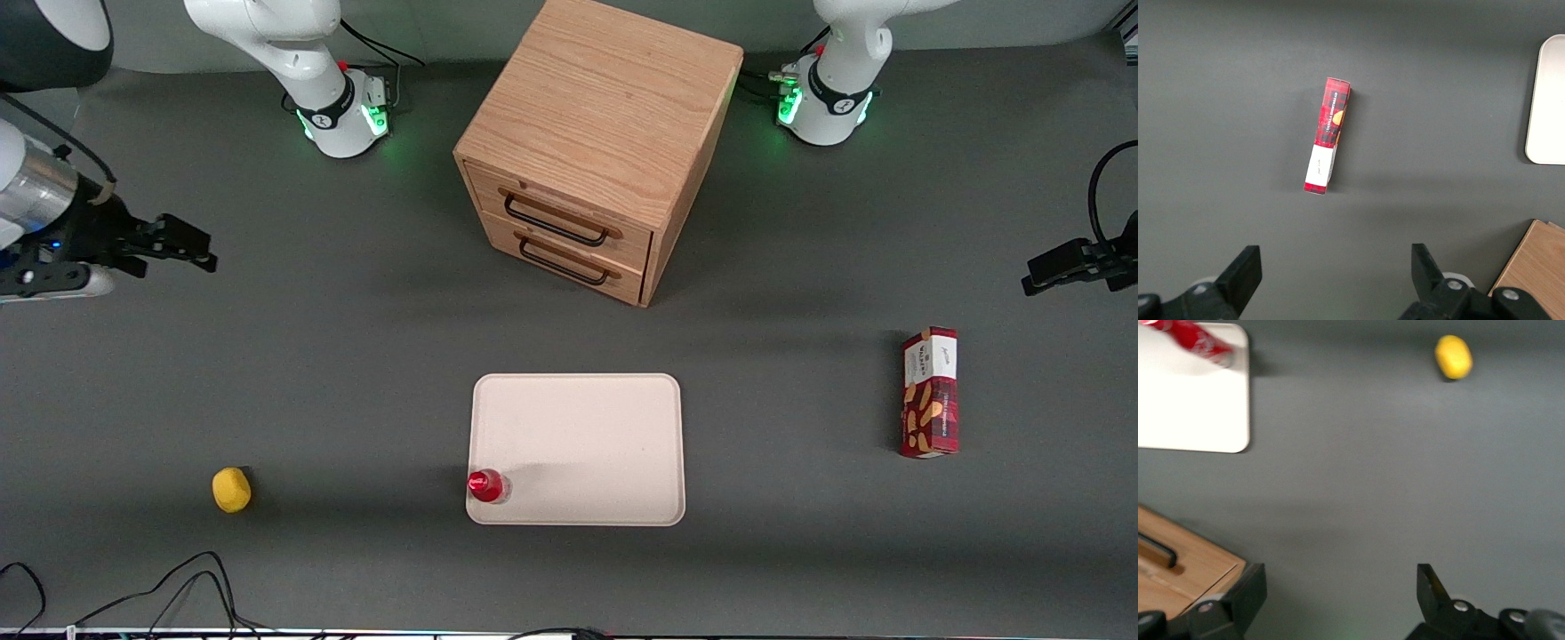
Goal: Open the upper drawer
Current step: 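Move the right gripper toward the upper drawer's black handle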
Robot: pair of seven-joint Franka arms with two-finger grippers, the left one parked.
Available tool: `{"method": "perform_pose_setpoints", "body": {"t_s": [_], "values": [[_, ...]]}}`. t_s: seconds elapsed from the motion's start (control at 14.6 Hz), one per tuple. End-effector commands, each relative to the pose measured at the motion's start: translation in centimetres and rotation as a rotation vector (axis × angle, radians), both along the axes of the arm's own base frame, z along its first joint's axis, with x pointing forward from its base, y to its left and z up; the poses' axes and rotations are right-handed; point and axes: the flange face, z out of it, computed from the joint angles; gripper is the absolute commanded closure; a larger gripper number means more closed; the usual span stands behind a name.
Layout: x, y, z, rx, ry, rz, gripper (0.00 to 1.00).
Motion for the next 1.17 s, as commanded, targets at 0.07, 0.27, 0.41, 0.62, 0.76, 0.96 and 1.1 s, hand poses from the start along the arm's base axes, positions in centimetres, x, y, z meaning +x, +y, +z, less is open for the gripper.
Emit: {"method": "perform_pose_setpoints", "body": {"t_s": [0.07,0.27,0.41,0.62,0.76,0.96,1.1], "values": [[-1.2,11.0,2.0,0.028,-0.054,0.22,0.0],[-3.7,20.3,1.7,0.037,-0.052,0.407,0.0],[-6.4,27.2,0.9,0.046,-0.041,0.526,0.0],[-9.0,33.9,-0.7,0.07,-0.037,0.651,0.0],[-9.9,36.2,-1.2,0.092,-0.068,0.695,0.0],[-8.9,36.8,-2.6,0.105,-0.088,0.767,0.0],[-8.3,37.2,-3.9,0.109,-0.087,0.816,0.0]]}}
